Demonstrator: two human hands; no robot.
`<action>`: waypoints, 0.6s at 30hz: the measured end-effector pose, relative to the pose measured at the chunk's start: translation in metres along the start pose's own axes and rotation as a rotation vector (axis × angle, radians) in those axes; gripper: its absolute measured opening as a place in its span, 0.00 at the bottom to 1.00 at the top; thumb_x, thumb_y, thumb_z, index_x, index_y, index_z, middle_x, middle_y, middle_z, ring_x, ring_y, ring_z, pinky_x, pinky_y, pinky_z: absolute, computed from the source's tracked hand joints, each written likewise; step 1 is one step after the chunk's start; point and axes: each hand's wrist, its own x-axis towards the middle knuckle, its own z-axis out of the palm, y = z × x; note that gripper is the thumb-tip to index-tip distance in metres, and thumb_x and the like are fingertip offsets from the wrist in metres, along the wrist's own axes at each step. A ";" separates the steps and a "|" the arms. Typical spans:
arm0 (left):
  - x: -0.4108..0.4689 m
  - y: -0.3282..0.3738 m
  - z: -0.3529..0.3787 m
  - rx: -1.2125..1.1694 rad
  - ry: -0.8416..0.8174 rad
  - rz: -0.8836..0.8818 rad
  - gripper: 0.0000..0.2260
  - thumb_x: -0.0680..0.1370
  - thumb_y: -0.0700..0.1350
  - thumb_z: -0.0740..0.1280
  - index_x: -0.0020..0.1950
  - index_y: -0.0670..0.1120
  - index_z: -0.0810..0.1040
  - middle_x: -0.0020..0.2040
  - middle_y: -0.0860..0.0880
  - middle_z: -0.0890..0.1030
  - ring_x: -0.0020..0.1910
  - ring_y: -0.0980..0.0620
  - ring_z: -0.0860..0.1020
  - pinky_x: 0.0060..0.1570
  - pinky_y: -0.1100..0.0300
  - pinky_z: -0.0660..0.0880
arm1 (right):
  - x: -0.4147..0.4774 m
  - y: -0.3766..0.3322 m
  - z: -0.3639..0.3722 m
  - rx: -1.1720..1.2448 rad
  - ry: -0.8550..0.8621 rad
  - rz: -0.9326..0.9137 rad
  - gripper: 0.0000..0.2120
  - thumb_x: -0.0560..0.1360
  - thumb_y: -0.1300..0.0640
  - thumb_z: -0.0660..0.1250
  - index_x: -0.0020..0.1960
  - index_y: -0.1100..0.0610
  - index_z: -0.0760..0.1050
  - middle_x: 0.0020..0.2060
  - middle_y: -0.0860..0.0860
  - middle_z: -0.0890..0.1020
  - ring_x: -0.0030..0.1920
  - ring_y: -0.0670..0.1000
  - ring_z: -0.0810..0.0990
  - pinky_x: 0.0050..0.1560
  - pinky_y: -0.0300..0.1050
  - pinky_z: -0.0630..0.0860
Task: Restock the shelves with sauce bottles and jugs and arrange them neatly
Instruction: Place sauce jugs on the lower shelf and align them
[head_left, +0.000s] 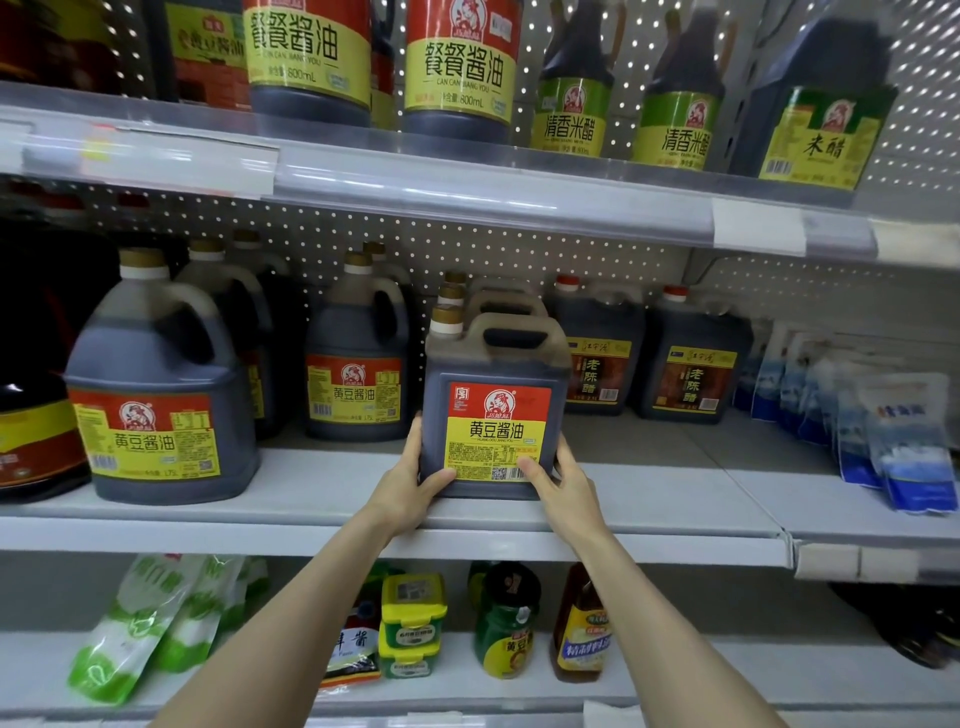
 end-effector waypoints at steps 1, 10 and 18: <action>0.001 0.000 0.000 0.001 -0.002 -0.001 0.36 0.80 0.45 0.64 0.79 0.56 0.43 0.74 0.51 0.65 0.70 0.50 0.67 0.71 0.51 0.65 | 0.000 -0.001 0.000 0.000 0.001 0.001 0.30 0.79 0.47 0.64 0.77 0.45 0.56 0.68 0.48 0.73 0.69 0.52 0.70 0.68 0.48 0.67; 0.000 0.004 -0.001 -0.004 -0.018 -0.036 0.36 0.80 0.44 0.63 0.79 0.56 0.42 0.74 0.50 0.65 0.71 0.49 0.67 0.72 0.48 0.64 | 0.001 -0.001 0.000 -0.013 -0.010 -0.002 0.30 0.79 0.47 0.64 0.77 0.45 0.56 0.68 0.48 0.74 0.69 0.52 0.70 0.68 0.49 0.67; -0.001 0.005 -0.002 -0.002 -0.028 -0.033 0.35 0.80 0.44 0.63 0.79 0.56 0.43 0.74 0.50 0.65 0.70 0.50 0.67 0.71 0.49 0.65 | 0.003 0.002 -0.003 -0.008 -0.023 -0.003 0.30 0.78 0.47 0.64 0.77 0.45 0.56 0.66 0.48 0.75 0.68 0.51 0.71 0.67 0.46 0.67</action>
